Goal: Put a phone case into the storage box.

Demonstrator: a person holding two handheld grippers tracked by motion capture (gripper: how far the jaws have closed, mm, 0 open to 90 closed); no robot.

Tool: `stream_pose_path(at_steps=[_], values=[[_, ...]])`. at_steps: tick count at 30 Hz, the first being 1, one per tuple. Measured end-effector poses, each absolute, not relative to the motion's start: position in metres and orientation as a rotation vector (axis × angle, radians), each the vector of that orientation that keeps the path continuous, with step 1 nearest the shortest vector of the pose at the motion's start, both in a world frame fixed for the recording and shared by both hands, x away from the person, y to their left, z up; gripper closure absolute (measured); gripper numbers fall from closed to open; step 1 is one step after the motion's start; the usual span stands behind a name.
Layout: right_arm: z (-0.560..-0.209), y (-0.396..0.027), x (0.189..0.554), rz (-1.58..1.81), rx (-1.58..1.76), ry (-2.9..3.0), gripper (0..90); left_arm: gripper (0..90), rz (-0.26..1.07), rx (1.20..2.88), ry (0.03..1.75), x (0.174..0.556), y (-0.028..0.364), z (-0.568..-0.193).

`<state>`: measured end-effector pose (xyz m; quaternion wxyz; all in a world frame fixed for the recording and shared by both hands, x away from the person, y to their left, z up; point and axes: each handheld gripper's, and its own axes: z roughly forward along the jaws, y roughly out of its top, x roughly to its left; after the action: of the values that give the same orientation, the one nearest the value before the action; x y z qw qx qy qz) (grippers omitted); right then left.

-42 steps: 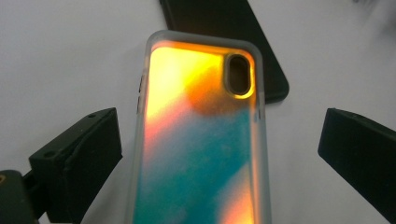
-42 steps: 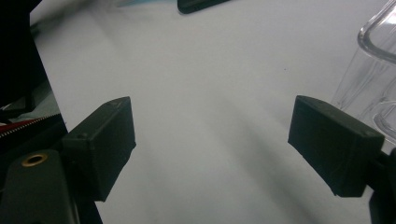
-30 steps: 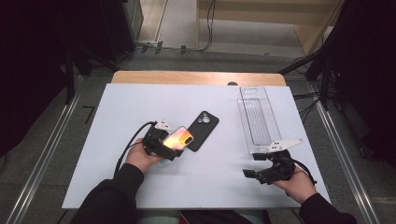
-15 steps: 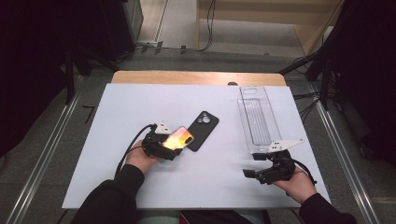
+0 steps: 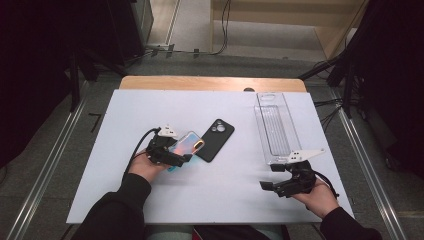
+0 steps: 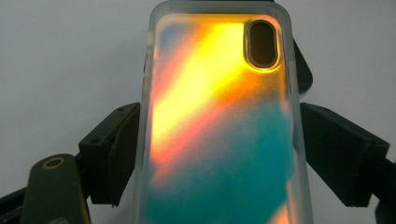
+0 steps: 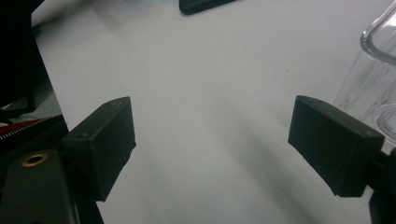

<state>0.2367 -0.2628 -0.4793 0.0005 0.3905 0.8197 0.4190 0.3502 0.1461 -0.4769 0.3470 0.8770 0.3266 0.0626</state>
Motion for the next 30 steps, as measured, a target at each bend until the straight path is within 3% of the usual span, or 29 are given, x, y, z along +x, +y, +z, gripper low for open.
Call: stream_pose_path(at_steps=[30], values=[[-0.475,-0.256,0.233,1.334,1.226,2.546,13.1,16.9,0.097,2.248,0.871,0.309,0.132,-0.447]])
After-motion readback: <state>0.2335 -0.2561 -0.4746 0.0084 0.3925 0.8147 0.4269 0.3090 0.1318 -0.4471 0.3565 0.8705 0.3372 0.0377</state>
